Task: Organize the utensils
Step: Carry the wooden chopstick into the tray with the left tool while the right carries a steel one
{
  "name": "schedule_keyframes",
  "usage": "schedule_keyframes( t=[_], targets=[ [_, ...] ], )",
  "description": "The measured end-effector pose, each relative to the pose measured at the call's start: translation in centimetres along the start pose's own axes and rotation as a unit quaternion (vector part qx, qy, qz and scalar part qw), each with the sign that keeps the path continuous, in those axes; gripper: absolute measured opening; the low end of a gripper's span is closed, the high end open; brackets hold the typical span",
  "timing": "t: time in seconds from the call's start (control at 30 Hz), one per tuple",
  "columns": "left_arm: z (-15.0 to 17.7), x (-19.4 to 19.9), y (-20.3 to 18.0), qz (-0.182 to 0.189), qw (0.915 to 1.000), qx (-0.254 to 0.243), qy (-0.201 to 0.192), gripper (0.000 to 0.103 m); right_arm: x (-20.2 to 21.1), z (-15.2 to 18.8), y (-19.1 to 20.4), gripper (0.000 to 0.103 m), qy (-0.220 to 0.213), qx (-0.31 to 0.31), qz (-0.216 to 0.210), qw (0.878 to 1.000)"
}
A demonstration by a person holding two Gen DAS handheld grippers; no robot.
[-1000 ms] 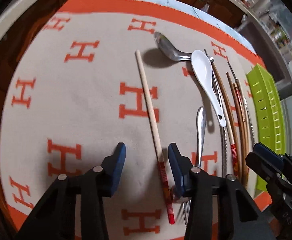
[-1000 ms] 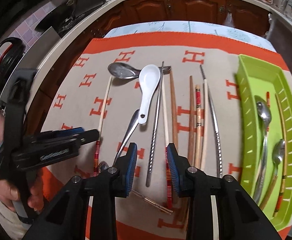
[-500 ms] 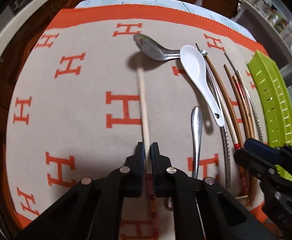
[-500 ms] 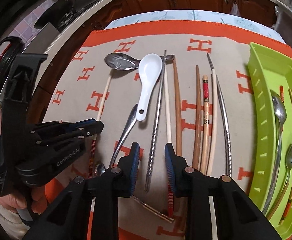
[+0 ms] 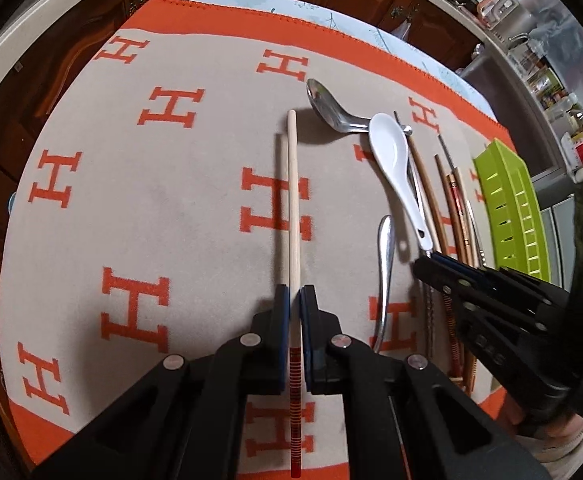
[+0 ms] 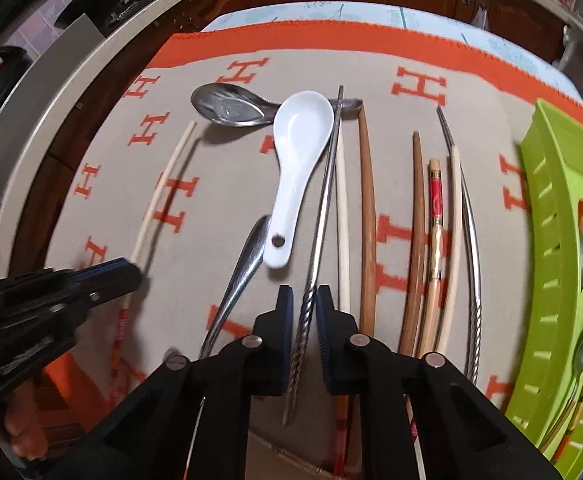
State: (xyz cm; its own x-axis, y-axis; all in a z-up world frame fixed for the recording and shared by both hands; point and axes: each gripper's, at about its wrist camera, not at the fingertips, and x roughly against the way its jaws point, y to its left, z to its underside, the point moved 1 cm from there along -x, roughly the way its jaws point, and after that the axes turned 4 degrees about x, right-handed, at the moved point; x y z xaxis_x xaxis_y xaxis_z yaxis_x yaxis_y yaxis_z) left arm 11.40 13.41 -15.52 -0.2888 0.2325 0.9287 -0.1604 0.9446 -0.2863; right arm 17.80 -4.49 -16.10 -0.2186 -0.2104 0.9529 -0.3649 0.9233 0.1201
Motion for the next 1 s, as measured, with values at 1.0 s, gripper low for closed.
schedule_keyframes(
  t=[1.0],
  targets=[
    [1.9, 4.1, -5.5, 0.071, 0.997, -0.031, -0.004, 0.003, 10.6, 5.4, -6.9, 0.005, -0.099, -0.121, -0.028, 0.987]
  ],
)
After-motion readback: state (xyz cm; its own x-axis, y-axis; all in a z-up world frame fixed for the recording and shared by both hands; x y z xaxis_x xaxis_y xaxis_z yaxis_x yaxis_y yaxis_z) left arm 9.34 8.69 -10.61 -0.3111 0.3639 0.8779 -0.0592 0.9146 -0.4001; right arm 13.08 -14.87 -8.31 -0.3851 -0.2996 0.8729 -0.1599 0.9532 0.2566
